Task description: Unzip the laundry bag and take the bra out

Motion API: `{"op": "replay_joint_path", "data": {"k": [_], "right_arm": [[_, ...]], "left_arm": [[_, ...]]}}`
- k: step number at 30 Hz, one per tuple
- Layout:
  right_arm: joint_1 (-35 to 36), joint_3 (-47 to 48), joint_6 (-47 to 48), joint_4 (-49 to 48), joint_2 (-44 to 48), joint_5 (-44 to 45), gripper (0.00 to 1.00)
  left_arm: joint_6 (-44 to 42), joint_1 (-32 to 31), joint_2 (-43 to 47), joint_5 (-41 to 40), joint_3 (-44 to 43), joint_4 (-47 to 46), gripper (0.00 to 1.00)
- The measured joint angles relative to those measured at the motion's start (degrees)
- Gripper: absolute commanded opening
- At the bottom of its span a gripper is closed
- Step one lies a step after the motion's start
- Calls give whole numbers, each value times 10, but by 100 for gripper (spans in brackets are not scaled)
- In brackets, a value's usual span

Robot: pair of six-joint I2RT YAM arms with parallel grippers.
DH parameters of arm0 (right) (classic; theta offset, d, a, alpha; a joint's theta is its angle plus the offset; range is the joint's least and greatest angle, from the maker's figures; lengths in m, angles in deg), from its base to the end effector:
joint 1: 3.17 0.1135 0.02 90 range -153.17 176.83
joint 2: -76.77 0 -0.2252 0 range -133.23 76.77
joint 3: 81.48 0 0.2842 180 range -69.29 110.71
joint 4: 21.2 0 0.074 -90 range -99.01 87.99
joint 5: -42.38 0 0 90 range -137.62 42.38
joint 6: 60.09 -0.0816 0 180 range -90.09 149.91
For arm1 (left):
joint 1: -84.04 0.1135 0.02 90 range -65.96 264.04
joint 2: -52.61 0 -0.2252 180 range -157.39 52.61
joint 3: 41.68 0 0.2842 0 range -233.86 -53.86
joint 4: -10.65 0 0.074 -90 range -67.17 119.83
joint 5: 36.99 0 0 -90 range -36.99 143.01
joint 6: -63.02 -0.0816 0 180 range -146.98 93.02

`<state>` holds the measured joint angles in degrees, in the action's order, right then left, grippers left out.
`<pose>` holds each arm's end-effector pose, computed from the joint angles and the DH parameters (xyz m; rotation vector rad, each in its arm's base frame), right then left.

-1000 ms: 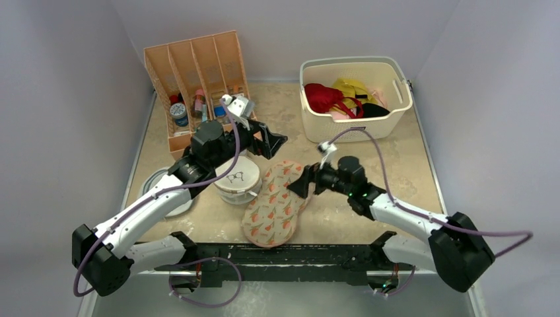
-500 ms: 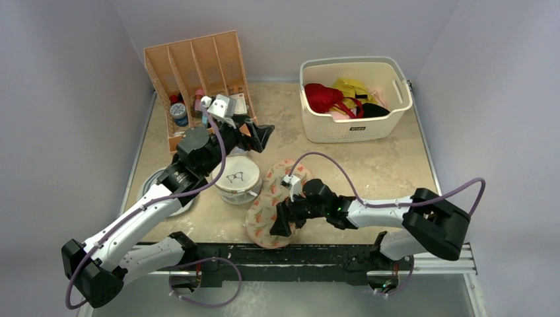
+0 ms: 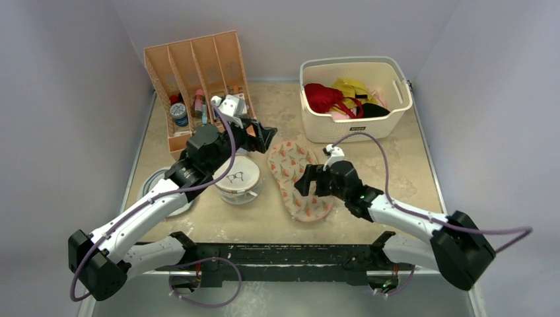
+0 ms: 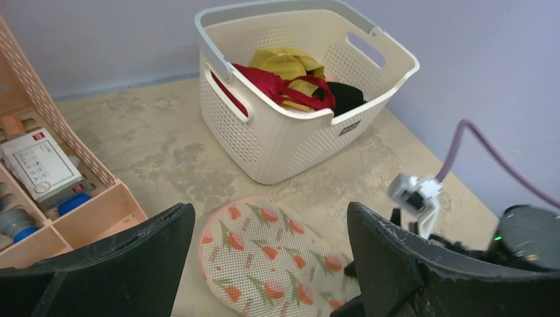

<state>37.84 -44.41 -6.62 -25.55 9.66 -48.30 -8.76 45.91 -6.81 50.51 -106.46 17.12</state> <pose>0.2398 0.2098 0.1112 -0.0912 2.1281 0.8483 0.2727 -0.2095 0.3309 0.2487 1.6196 -0.7272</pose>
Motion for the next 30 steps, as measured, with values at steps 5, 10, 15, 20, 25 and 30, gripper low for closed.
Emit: {"op": "replay_joint_path", "data": {"k": [5,10,15,20,25,30], "right_arm": [[-9,3,23,57,113,70,99],[-9,4,39,110,253,132,98],[-9,2,39,151,406,194,98],[-9,-9,37,177,532,245,96],[-9,-20,33,205,579,269,96],[-9,-24,30,215,584,275,95]], "left_arm": [[-18,-21,-39,15,-1,15,78],[-86,-66,-48,73,31,-1,78],[-212,-157,-48,93,92,2,80],[-352,-282,-58,52,137,7,72],[-441,-316,-118,42,143,12,63],[-515,-316,-202,38,111,36,60]]}}
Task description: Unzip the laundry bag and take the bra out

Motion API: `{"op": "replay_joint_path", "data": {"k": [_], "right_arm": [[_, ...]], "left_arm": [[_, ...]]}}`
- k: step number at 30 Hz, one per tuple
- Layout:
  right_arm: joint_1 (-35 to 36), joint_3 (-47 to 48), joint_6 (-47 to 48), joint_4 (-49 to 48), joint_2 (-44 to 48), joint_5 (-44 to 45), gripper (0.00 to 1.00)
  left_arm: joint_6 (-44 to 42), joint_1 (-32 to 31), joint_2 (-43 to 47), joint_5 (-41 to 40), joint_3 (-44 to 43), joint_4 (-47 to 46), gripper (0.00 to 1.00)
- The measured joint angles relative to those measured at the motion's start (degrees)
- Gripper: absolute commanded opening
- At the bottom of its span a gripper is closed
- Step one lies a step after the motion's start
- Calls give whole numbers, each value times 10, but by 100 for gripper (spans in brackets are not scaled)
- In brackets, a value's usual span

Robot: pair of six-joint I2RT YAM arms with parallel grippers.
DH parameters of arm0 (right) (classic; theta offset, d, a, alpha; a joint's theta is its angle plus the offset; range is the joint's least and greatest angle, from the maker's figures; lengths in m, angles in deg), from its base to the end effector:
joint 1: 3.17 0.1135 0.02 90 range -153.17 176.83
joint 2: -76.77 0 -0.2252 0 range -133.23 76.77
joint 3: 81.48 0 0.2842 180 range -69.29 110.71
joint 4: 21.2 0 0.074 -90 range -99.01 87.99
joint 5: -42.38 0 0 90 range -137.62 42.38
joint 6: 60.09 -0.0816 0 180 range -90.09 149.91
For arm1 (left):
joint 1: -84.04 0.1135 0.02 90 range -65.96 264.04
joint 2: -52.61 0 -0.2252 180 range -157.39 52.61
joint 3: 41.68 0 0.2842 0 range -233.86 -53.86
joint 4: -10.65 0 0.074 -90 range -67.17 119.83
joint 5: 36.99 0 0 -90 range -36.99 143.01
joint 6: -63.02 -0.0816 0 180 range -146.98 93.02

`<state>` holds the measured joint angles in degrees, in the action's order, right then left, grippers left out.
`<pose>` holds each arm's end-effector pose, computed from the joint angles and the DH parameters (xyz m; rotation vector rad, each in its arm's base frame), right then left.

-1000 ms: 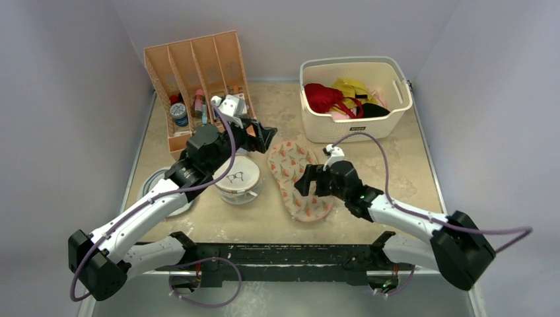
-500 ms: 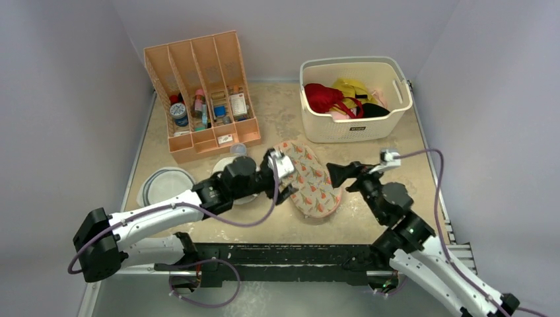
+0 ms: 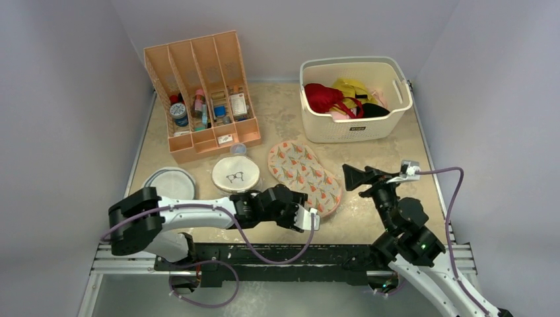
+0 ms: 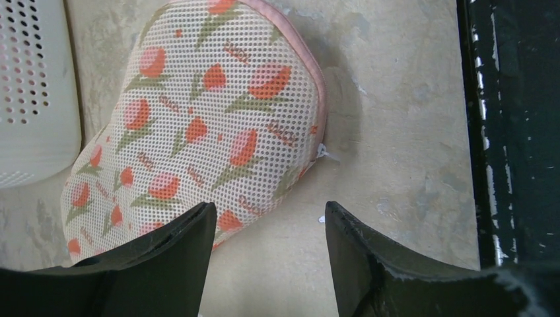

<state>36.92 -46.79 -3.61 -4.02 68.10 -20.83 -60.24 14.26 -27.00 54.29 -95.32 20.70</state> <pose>0.1751 0.0993 0.2947 0.3127 1.4399 0.7223 0.1230 -0.3391 0.1191 1.7499 1.3748 -0.3787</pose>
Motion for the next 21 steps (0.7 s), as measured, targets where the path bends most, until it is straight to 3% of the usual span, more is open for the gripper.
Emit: {"op": "replay_joint_path", "data": {"k": [4,9,11,17,21], "right_arm": [[0,0,-2,5,-11,5,95],[0,0,-3,8,-35,6,95],[0,0,-3,8,-49,6,95],[0,0,-3,7,-87,3,95],[0,2,-3,7,-117,-10,95]], "left_arm": [[-26,0,-42,3,-5,-15,59],[-27,13,-109,26,-24,-42,49],[-21,21,-131,33,-27,-57,40],[14,46,-142,24,-31,-92,1],[42,49,-142,-12,-45,-103,0]]}}
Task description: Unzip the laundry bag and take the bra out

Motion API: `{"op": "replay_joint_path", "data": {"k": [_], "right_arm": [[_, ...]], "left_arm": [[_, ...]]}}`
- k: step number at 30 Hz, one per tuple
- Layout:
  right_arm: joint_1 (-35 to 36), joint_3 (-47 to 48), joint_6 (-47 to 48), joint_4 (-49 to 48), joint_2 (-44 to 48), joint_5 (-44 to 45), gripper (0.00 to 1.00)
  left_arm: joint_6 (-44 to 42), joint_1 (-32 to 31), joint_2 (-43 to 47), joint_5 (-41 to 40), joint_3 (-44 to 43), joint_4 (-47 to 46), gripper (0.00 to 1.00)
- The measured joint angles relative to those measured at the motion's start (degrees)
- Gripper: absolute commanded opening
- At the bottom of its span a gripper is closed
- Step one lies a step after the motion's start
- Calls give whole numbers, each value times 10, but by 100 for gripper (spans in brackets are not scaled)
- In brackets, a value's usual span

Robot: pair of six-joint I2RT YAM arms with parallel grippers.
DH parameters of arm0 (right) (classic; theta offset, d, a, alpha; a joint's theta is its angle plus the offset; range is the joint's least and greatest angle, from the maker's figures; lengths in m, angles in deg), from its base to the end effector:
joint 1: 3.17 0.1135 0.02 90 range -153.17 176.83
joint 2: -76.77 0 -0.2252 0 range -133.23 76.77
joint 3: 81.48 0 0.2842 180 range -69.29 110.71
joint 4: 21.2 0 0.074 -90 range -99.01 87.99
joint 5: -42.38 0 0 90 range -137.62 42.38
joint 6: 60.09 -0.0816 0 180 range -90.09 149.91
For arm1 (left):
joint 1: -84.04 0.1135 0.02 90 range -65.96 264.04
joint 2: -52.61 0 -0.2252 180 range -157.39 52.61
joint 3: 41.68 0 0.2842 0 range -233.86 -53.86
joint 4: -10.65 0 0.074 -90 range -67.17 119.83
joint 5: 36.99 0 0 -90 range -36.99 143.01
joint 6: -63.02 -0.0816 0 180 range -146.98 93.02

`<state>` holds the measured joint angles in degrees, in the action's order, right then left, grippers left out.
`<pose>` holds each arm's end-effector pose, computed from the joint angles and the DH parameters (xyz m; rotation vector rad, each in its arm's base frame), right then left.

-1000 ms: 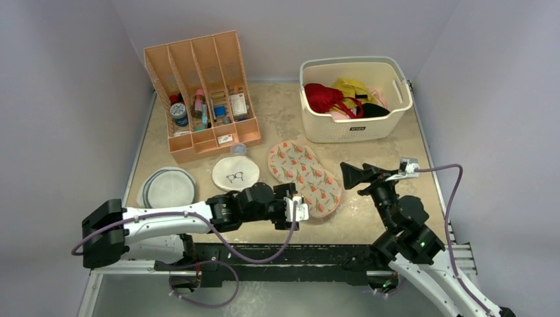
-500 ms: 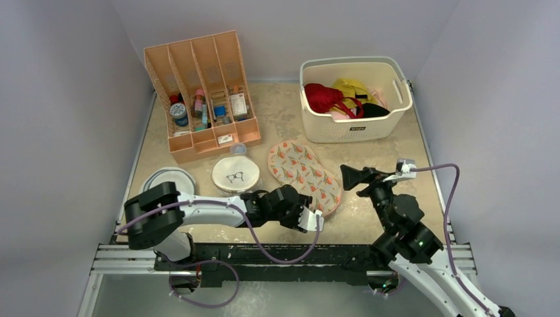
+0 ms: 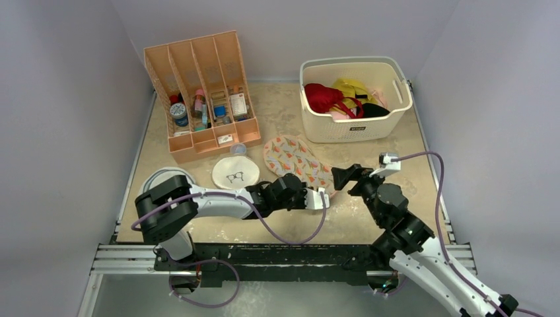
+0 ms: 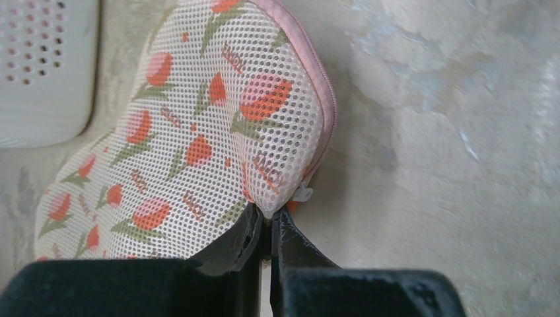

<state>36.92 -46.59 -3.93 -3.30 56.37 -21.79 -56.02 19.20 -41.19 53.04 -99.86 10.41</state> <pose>0.1998 0.1217 0.2543 0.2617 1.6401 0.6223 0.1670 -0.3556 0.0826 1.6152 1.5089 -0.3514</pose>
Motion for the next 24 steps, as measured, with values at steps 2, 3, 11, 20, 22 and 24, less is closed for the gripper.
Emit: {"op": "replay_joint_path", "data": {"k": [2,3,11,20,22,24], "right_arm": [[0,7,0,0,-20,-9,94],[0,11,0,0,-32,-15,94],[-4,57,-1,-3,-96,-45,90],[0,62,-2,16,-63,-66,69],[0,62,10,3,-68,-82,62],[0,62,35,-20,-89,-116,57]], "left_arm": [[25,1,0,-28,-10,-4,0],[38,2,0,-41,-16,-4,0],[155,30,7,-109,-38,-2,0],[301,75,65,-115,-47,-46,0],[318,79,77,-119,-47,-56,0],[331,79,84,-120,-47,-61,0]]}}
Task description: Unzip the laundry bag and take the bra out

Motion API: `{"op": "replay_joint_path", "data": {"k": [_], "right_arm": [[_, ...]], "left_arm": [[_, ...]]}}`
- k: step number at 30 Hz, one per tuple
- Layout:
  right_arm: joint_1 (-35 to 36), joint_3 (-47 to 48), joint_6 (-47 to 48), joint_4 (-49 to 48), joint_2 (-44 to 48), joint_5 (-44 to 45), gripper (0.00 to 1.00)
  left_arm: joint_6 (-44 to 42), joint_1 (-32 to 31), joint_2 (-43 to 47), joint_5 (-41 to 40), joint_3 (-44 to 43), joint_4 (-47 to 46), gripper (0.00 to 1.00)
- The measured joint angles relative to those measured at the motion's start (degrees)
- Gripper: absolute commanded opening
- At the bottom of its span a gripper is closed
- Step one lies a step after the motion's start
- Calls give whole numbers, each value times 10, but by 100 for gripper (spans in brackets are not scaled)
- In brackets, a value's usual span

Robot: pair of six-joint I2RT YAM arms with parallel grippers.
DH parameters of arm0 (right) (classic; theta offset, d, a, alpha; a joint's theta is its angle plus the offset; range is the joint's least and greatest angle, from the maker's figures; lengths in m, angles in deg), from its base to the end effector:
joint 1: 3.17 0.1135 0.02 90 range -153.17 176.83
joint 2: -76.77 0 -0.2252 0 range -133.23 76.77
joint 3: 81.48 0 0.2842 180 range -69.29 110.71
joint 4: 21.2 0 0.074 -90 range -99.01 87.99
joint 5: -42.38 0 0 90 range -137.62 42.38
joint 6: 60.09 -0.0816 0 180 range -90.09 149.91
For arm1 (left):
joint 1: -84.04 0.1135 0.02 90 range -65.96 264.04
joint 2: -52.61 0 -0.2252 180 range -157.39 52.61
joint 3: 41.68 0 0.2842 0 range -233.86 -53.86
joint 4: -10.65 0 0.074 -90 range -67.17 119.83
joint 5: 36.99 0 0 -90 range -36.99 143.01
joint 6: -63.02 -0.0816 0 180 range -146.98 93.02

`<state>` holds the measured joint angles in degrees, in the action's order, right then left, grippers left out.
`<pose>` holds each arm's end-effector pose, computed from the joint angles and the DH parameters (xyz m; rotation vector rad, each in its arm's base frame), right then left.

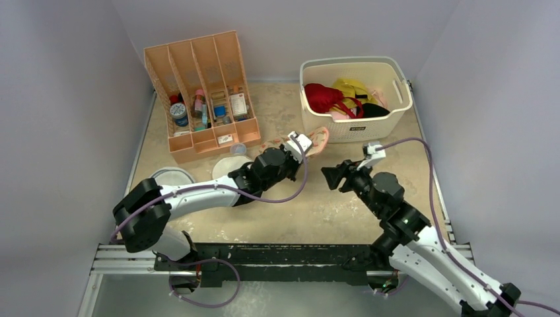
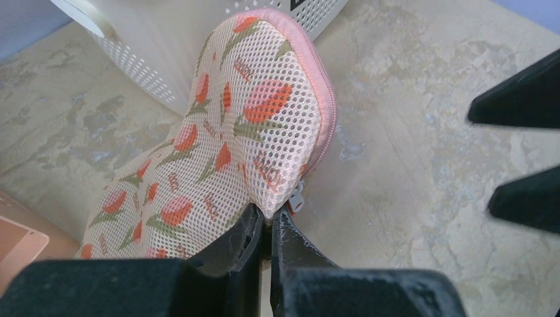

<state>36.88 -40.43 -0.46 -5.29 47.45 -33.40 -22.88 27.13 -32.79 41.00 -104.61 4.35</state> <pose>0.2078 0.1485 0.2704 0.0524 1.6924 0.7301 0.2393 -0.3362 0.1865 0.7017 1.7467 -0.5455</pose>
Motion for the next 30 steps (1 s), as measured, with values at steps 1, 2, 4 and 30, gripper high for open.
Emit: {"op": "replay_joint_path", "data": {"k": [1,2,4,30], "right_arm": [[0,0,13,-14,-16,-22,54],[0,0,24,-29,-33,-44,50],[0,0,39,-60,-69,-83,42],[1,24,9,-225,-260,-57,19]], "left_arm": [[6,0,2,0,0,-2,0],[10,0,4,0,0,-3,0],[15,2,6,0,0,-2,0],[28,10,23,5,0,6,0]]}}
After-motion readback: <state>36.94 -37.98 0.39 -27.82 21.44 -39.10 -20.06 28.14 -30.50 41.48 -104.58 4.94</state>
